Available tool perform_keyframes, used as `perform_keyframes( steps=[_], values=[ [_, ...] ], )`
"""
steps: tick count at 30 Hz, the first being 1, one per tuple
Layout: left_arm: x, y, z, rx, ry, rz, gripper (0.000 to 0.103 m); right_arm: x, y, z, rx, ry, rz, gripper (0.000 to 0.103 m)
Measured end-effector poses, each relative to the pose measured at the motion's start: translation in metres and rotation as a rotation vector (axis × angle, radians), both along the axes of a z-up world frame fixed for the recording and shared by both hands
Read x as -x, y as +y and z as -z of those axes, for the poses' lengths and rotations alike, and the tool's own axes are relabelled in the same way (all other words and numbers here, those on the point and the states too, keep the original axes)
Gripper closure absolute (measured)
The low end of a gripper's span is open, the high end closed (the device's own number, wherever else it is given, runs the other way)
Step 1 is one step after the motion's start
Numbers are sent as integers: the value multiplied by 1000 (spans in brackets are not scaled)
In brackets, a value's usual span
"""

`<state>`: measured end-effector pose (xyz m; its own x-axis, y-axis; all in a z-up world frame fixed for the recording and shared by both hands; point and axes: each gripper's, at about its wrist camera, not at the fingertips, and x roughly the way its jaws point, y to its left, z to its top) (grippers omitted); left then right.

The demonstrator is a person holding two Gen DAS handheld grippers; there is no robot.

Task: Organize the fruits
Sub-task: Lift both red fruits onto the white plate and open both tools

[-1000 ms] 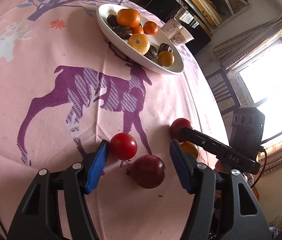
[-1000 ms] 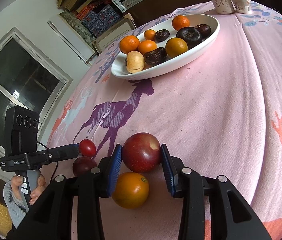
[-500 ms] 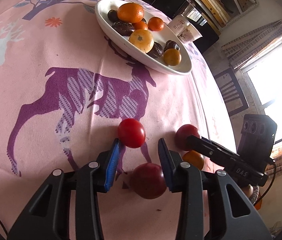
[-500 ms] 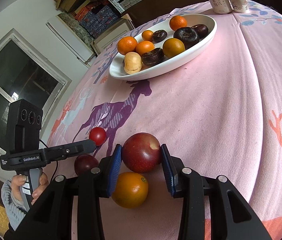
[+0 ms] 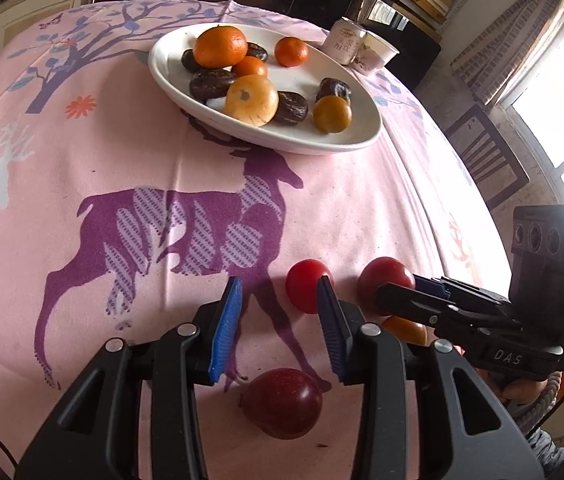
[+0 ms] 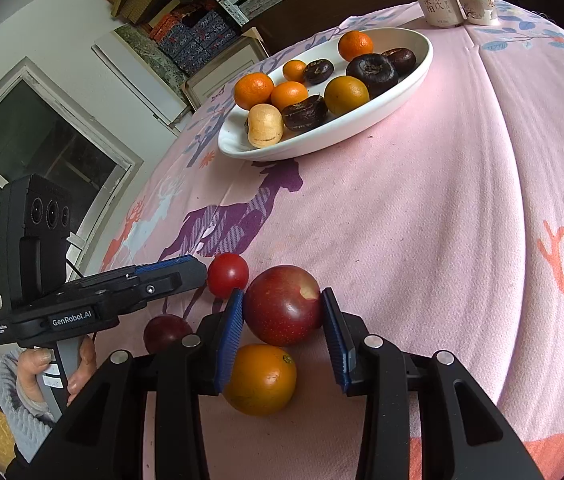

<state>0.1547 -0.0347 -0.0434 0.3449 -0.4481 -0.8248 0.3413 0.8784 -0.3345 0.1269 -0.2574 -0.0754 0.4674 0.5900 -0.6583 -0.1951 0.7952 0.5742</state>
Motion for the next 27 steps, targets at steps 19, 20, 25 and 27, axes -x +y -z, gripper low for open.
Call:
perform_keyframes(
  steps=[19,20,25,27],
  values=[
    [24,-65,7,-279,-211,200,76,-3,-33,-2,-110,20,110,64],
    [24,-63,5,-270,-226,193,76,-3,-34,-2,-110,19,115,64],
    [9,-50,-22,-174,-264,132,76,-2,-41,-7,-125,-6,157,64],
    [-6,-43,-37,-139,-288,95,76,-6,-44,-12,-112,-16,176,64]
  ],
)
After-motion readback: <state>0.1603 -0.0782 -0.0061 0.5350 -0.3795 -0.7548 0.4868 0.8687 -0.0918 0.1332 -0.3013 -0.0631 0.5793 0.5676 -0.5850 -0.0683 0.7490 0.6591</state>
